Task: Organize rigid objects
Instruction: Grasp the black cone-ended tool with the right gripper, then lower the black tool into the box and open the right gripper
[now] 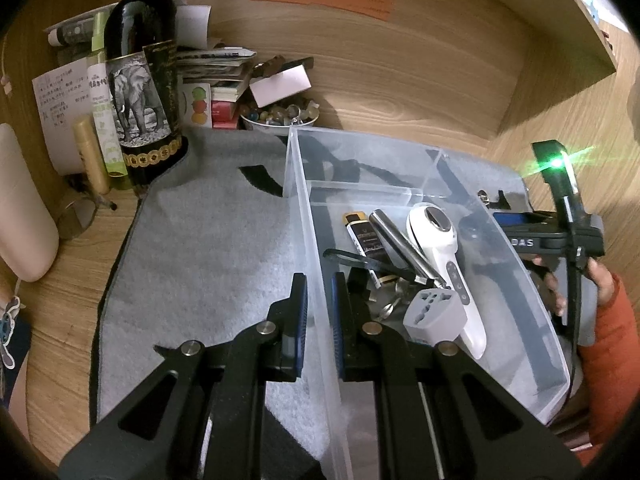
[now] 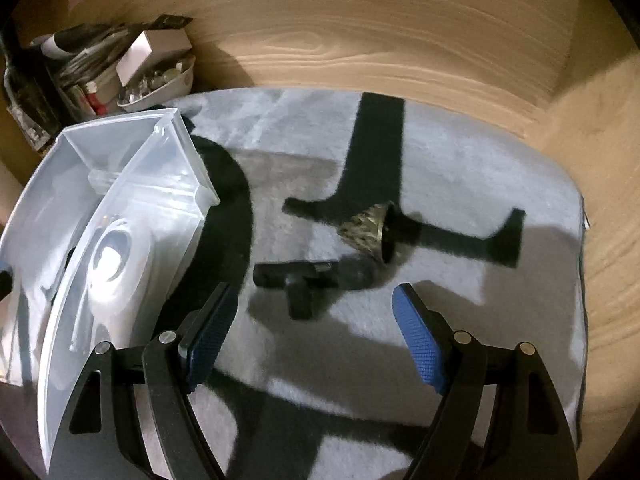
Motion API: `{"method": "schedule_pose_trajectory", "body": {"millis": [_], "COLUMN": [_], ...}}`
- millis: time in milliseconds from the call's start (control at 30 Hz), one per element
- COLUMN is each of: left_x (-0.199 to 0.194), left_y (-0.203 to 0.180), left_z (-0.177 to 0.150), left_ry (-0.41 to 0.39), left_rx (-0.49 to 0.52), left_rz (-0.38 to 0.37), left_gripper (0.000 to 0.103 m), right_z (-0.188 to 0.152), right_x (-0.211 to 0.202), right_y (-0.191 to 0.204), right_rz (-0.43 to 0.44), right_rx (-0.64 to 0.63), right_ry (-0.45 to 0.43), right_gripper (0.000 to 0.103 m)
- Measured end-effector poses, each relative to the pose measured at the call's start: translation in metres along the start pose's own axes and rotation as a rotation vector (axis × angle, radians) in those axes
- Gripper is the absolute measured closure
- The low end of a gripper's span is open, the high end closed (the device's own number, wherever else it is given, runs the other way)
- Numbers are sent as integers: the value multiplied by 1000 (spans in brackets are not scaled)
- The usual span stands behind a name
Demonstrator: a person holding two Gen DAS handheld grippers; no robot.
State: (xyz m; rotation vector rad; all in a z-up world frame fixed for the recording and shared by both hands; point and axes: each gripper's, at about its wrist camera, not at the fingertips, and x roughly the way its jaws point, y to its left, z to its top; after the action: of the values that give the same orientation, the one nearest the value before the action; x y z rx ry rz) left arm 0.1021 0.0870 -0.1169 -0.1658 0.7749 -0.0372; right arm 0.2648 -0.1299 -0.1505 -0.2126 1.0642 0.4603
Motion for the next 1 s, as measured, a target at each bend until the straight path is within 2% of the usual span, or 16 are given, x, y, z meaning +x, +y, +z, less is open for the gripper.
{"method": "schedule_pose_trajectory", "body": {"millis": [100, 133, 200, 267, 467, 767, 1000], "left_x": [0, 0, 0, 1, 2, 4, 2], "left_y": [0, -1, -2, -1, -2, -3, -4], "left_z": [0, 0, 0, 0, -1, -2, -2], "left_ry": [1, 1, 1, 1, 6, 6, -1], "left_rx": [-3, -2, -1, 0, 3, 6, 10], "left_rz": [-4, -3, -4, -5, -2, 12, 19], "left_gripper": [92, 92, 92, 92, 92, 92, 92], "right_z": [4, 4, 2, 0, -11, -16, -17], "right_x": [7, 9, 5, -1, -32, -97, -120], "right_y": [2, 1, 0, -2, 3, 27, 54], "right_rz": [-20, -22, -19, 2, -10, -15, 12], "right_rx": [-7, -5, -5, 9, -9, -72, -137], "right_ry": [-3, -1, -10, -15, -73, -229, -309], "right_gripper": [28, 38, 45, 45, 45, 45, 45]}}
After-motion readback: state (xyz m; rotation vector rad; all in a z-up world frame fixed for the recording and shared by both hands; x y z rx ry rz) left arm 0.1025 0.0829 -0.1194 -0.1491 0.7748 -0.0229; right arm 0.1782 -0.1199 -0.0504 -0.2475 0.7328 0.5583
